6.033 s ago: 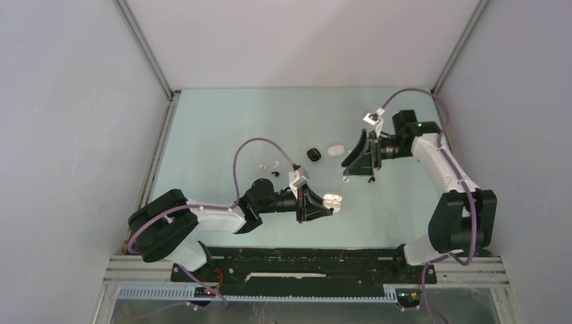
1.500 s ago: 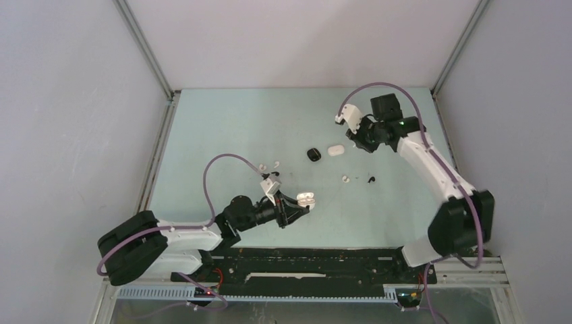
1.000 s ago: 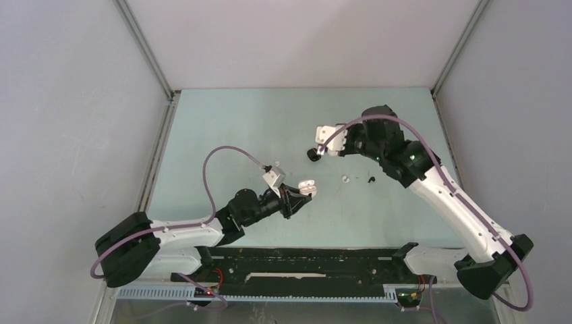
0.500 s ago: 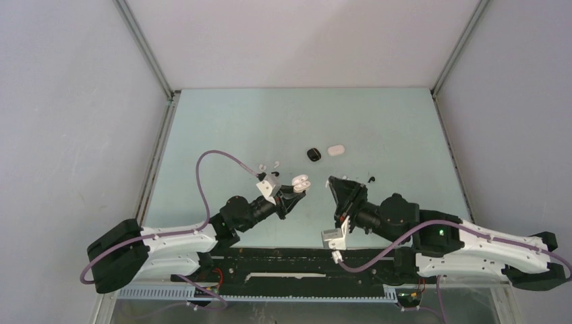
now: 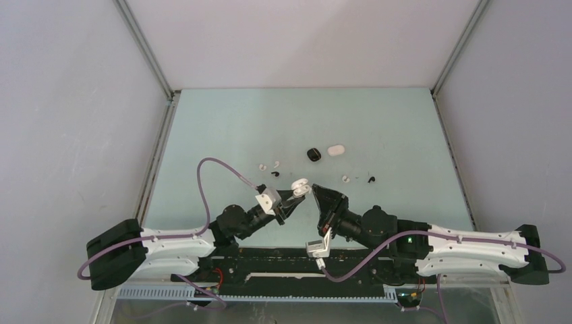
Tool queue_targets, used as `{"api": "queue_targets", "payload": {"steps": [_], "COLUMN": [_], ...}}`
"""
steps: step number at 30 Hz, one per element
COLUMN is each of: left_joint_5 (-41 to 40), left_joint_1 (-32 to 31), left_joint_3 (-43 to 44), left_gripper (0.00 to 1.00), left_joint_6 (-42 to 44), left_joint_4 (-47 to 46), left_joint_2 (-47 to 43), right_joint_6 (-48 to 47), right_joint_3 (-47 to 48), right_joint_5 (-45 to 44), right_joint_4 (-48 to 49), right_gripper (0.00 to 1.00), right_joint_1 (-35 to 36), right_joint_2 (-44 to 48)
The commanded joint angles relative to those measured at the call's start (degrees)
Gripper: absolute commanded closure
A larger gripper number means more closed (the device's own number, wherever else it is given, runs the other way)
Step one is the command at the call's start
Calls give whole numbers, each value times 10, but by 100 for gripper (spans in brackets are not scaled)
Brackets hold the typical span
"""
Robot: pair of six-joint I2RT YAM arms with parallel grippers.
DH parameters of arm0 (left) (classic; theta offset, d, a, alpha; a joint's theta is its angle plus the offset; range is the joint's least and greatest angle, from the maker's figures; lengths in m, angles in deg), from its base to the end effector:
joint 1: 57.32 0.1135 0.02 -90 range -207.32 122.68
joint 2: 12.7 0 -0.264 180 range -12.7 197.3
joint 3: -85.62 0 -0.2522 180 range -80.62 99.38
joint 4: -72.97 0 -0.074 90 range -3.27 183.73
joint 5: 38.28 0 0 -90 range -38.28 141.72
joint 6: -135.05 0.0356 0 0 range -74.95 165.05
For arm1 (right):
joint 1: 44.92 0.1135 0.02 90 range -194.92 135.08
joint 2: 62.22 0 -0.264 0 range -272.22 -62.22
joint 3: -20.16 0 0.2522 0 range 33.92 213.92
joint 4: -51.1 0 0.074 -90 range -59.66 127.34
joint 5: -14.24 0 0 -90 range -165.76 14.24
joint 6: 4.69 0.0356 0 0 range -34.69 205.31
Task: Insert the wireless bluetooth earbuds into the charging case
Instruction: Insert the left earbud into the left side groove of the charging case.
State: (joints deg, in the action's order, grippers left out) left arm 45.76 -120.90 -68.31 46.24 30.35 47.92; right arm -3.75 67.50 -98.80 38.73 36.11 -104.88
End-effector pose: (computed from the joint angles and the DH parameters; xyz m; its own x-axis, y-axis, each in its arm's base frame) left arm 0.0952 -0.1833 0.2159 0.0800 -0.1146 -0.9902 0.8435 0.5371 0.0060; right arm 0.0423 0.1786 0.2987 0.8480 -0.5287 0.0361 -0.0348 -0.1235 -0.9917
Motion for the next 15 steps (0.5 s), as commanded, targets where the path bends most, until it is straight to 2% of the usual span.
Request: {"api": "queue_targets", "payload": {"steps": [1, 15], "left_joint_5": [-30, -35], "left_joint_1": [-8, -34], "left_joint_3": [-8, -1], "left_gripper": [100, 100], "left_joint_6": [27, 60], "left_joint_4": [-66, -62], "left_joint_2": [-3, 10], "right_joint_6": [-10, -66], "right_joint_3": [-9, -40], "right_joint_5": [21, 24], "right_joint_4": [77, 136], "right_gripper": [100, 100], "right_joint_1": [4, 0], "right_joint_2": [-5, -64]}}
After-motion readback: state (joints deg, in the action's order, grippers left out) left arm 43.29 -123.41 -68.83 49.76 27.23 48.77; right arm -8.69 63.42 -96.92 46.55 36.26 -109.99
